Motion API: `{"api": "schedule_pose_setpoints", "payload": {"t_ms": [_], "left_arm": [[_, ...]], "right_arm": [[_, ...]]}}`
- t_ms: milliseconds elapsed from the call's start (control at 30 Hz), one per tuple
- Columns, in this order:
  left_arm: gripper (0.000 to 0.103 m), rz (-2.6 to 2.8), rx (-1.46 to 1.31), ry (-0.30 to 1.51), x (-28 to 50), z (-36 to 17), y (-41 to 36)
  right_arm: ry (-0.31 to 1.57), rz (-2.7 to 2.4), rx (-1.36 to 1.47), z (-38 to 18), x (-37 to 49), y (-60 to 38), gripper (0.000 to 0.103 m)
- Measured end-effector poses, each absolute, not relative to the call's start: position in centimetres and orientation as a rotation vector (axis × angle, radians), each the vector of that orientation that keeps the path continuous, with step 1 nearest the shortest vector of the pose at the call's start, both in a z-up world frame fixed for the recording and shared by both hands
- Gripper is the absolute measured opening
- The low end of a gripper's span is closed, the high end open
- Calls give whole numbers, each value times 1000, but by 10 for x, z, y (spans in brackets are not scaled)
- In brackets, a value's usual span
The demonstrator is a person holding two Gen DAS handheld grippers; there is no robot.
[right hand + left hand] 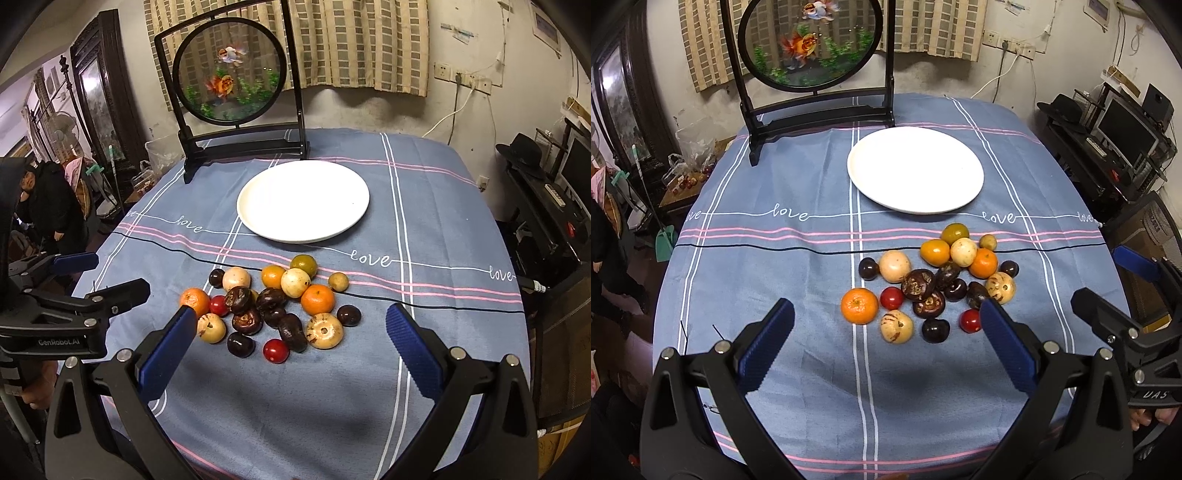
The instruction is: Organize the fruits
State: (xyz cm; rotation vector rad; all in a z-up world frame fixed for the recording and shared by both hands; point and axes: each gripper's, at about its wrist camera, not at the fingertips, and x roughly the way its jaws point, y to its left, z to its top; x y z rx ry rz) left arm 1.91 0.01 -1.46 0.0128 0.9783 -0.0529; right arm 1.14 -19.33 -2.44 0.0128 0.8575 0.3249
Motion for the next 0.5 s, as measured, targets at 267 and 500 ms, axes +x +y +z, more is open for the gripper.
{"api": "schedule_pose_setpoints", "payload": {"t_ms": [267, 500], "left_arm": [[101, -72, 3, 968, 19, -14, 0], [101, -88, -5, 960, 17, -13, 0]], "right_arm": [[852, 309, 29, -24, 11, -197, 102], [841, 300, 37, -22, 9, -200, 102]]}}
